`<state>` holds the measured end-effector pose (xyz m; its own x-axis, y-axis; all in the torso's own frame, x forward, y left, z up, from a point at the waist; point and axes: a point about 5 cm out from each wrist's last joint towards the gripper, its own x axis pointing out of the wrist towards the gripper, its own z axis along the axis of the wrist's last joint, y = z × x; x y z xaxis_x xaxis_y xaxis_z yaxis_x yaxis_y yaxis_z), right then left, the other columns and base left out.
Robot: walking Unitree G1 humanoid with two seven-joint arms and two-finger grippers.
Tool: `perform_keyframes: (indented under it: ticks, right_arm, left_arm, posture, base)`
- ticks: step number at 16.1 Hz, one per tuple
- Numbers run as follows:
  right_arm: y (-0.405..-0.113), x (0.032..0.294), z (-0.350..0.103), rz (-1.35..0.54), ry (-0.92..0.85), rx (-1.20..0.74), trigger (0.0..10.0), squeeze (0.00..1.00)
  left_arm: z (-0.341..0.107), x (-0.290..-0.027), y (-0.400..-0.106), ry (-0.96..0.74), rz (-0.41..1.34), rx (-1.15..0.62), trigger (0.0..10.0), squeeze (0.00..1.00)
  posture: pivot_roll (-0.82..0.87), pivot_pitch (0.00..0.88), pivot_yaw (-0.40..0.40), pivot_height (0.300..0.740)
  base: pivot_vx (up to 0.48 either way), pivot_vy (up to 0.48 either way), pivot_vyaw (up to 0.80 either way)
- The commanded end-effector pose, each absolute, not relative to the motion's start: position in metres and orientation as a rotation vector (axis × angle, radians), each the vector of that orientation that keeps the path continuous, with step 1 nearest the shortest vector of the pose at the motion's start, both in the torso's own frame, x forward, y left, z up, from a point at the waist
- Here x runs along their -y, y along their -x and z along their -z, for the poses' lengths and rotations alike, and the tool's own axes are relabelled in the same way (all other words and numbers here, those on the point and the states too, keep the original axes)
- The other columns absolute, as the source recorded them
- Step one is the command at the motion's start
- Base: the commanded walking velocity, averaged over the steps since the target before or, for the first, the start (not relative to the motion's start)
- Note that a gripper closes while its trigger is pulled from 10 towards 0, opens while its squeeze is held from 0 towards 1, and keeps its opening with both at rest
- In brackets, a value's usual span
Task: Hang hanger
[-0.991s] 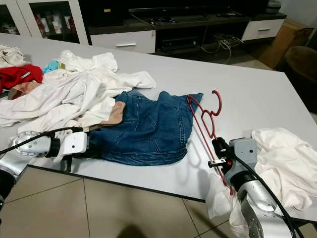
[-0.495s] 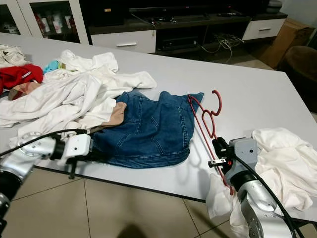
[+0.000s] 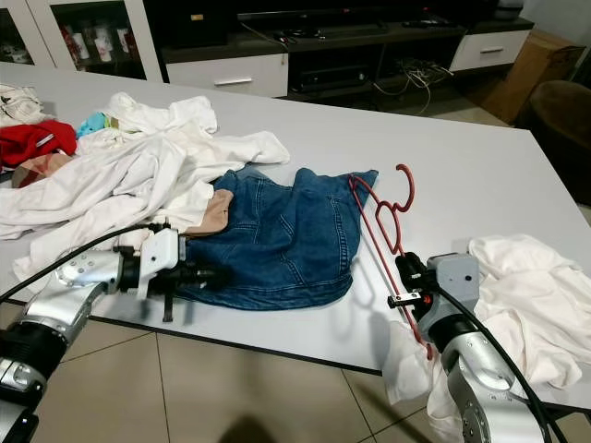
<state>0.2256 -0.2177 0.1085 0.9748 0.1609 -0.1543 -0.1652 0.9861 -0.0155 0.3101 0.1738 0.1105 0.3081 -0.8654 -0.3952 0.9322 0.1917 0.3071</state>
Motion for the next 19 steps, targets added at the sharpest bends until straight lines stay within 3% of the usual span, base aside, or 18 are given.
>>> perform_keyframes:
  ticks: [1,3,4,10,18,19]
  right_arm:
    - [-0.227,0.217,-0.11,-0.162,0.028,-0.147,10.0,0.0]
    - [-0.226,0.216,-0.109,-0.161,0.027,-0.15,10.0,0.0]
    - [-0.226,0.217,-0.108,-0.159,0.027,-0.152,10.0,0.0]
    - [-0.225,0.216,-0.108,-0.156,0.025,-0.153,10.0,0.0]
    - [-0.228,0.214,-0.108,-0.161,0.023,-0.149,10.0,0.0]
    - [-0.228,0.214,-0.108,-0.16,0.023,-0.149,10.0,0.0]
  left_arm:
    - [-0.116,-0.178,-0.314,-0.628,1.251,-0.142,10.0,0.0]
    - [-0.119,-0.183,-0.314,-0.635,1.262,-0.14,10.0,0.0]
    - [-0.124,-0.184,-0.313,-0.638,1.27,-0.112,10.0,1.0]
    - [-0.133,-0.178,-0.295,-0.593,1.428,0.005,10.0,1.0]
    - [-0.118,-0.19,-0.283,-0.697,1.472,-0.071,10.0,1.0]
    - [-0.116,-0.191,-0.284,-0.734,1.455,-0.088,10.0,0.47]
  posture:
    - [-0.09,0.0,0.002,0.74]
    - [-0.09,0.0,0.002,0.74]
    - [-0.09,0.0,0.002,0.74]
    - [-0.1,0.0,0.006,0.74]
    - [-0.09,0.0,0.005,0.74]
    - [-0.09,0.0,0.006,0.74]
  base:
    - [0.0,0.0,0.0]
    - [0.0,0.0,0.0]
    - [0.0,0.0,0.0]
    - [0.0,0.0,0.0]
    - [0.0,0.0,0.0]
    - [0.0,0.0,0.0]
